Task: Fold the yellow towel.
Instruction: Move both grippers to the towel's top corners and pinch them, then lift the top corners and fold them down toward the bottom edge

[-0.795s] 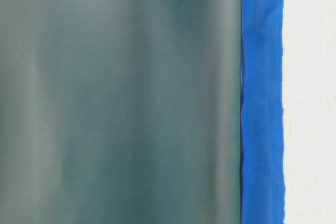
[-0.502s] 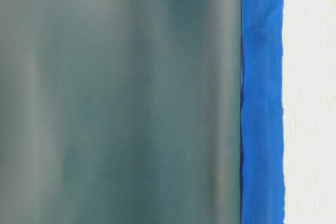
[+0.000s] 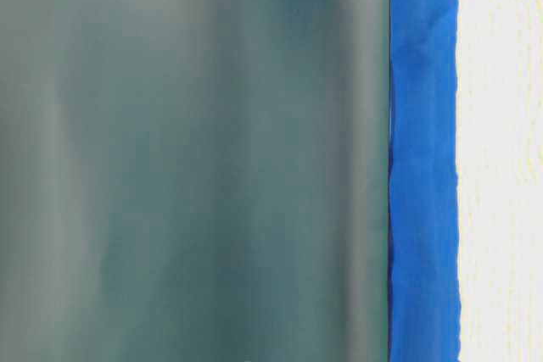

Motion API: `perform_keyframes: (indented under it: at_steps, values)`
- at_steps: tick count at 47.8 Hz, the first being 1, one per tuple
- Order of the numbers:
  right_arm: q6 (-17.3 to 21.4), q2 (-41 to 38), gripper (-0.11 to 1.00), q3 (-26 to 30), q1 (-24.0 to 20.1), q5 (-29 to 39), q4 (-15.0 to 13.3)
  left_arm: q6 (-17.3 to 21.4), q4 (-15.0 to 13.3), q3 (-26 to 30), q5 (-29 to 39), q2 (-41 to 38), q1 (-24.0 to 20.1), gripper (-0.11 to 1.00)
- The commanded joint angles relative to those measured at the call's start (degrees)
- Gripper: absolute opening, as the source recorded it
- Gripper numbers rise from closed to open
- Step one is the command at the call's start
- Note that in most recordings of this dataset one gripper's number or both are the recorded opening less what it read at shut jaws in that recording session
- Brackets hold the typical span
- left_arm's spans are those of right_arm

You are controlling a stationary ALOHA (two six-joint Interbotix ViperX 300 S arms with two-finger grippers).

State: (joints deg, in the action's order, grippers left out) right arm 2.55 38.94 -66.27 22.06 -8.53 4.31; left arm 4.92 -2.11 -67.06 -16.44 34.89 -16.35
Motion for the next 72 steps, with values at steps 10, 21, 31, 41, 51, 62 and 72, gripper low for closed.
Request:
perform_keyframes:
  at_steps: [10, 21, 31, 41, 51, 62, 72]
  values:
    - [0.1, -15.9, 0.71, 2.0, 6.2, -1.6, 0.1, -0.4, -0.2, 1.1, -7.0, -13.4, -5.4, 0.87]
    - [0.1, -27.0, 0.69, 3.6, 7.9, -4.8, 0.2, -0.4, -0.2, 1.4, -14.2, -25.3, -8.4, 0.81]
    - [0.2, -33.0, 0.69, 5.2, 8.0, -5.0, 0.4, -0.4, -0.3, 2.5, -15.7, -33.0, -9.2, 0.80]
    - [0.2, -36.4, 0.67, 5.4, 8.1, -5.6, 1.5, -0.6, -0.4, 3.0, -15.7, -37.4, -11.2, 0.75]
    - [0.2, -37.3, 0.43, 5.0, 8.1, -6.2, 1.8, -0.6, -0.4, 3.2, -13.8, -39.2, -11.8, 0.38]
    - [0.0, -37.4, 0.06, 5.2, 8.1, -6.7, 1.8, -0.6, -0.4, 3.4, -12.0, -39.6, -11.5, 0.02]
    - [0.2, -36.7, 0.06, 5.1, 8.1, -7.0, 2.5, -0.1, -0.4, 4.3, -11.4, -38.6, -11.5, 0.02]
